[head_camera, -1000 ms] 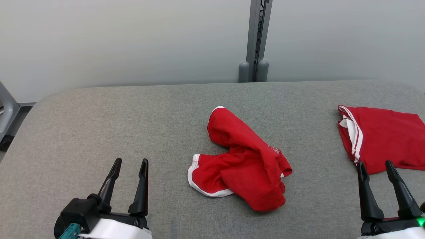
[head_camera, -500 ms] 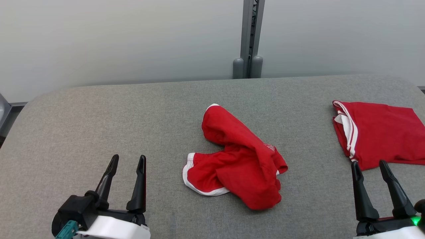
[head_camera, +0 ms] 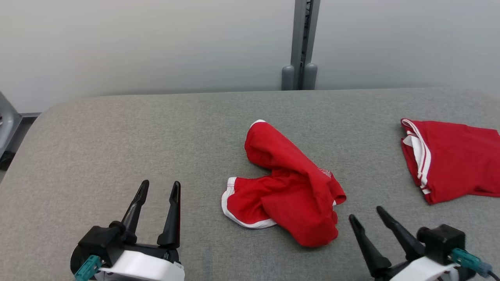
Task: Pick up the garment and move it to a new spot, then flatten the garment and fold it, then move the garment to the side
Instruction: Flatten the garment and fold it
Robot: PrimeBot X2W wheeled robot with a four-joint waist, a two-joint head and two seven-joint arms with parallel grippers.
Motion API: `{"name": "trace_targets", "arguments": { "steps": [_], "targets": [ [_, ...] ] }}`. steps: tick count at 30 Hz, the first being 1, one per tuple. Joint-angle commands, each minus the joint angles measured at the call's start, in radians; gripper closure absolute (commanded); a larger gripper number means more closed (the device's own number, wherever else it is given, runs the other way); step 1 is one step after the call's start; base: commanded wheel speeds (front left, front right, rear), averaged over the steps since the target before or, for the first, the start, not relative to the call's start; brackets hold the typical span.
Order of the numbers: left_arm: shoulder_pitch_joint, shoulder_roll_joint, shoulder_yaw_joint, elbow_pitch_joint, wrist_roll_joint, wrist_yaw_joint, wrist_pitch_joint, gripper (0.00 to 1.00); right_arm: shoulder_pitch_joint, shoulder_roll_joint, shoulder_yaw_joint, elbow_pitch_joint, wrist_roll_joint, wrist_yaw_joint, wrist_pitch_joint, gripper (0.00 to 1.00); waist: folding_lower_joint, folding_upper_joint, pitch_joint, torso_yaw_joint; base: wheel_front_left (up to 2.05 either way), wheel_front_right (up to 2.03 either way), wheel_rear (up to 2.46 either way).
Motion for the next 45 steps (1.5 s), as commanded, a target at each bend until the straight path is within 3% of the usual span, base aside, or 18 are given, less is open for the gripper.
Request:
{"name": "trace_targets", "arguments": {
  "steps": [1,8,13,14,16,28,36,38,39,45],
  "targets": [
    [-0.020,0.002,0.000,0.003,0.008,-0.002,0.000,0.00,-0.030,-0.018,0.022,0.026,0.020,0.000,0.043,0.00,0.0000,-0.0001,0.011,0.027,0.00,0.00,0.00],
    [-0.044,-0.005,-0.002,0.019,0.005,-0.006,0.002,0.00,-0.117,0.002,0.007,0.161,0.003,0.001,0.252,0.00,0.0000,-0.0001,0.036,0.130,0.00,0.00,0.00],
    [-0.053,-0.010,-0.005,0.030,0.001,-0.013,0.000,0.00,-0.139,0.019,-0.021,0.195,-0.017,0.001,0.314,0.00,0.0000,-0.0001,0.048,0.180,0.00,0.00,0.00],
    [-0.056,-0.013,-0.006,0.031,0.001,-0.013,0.000,0.00,-0.143,0.024,-0.023,0.195,-0.014,0.001,0.320,0.27,0.0000,-0.0001,0.051,0.190,0.00,0.00,0.00],
    [-0.056,-0.013,-0.005,0.034,0.000,-0.014,-0.001,0.00,-0.143,0.031,-0.035,0.190,0.003,0.001,0.333,1.00,0.0000,-0.0001,0.054,0.207,0.00,0.00,0.00],
    [-0.089,-0.033,-0.009,0.043,0.006,-0.035,-0.006,0.00,-0.277,-0.064,-0.188,0.106,0.058,0.001,0.361,1.00,0.0000,-0.0001,0.147,0.271,0.00,0.00,0.00],
    [-0.148,-0.056,-0.019,0.059,0.020,-0.058,-0.007,0.00,-0.499,-0.161,-0.262,0.267,0.118,0.001,0.458,1.00,0.0000,-0.0001,0.237,0.301,0.00,0.00,0.00],
    [-0.158,-0.059,-0.019,0.069,0.021,-0.065,-0.008,0.00,-0.542,-0.166,-0.257,0.329,0.127,0.001,0.469,0.14,0.0000,-0.0001,0.241,0.302,0.00,0.00,0.00],
    [-0.160,-0.060,-0.019,0.076,0.022,-0.066,-0.008,0.00,-0.561,-0.170,-0.251,0.355,0.122,0.001,0.468,0.00,0.0000,-0.0001,0.238,0.300,0.00,0.00,0.00],
    [-0.159,-0.058,-0.022,0.100,0.028,-0.075,-0.008,0.00,-0.577,-0.154,-0.217,0.422,0.125,0.001,0.383,0.00,0.0000,-0.0001,0.178,0.260,0.00,0.00,0.00]
  ]
}}
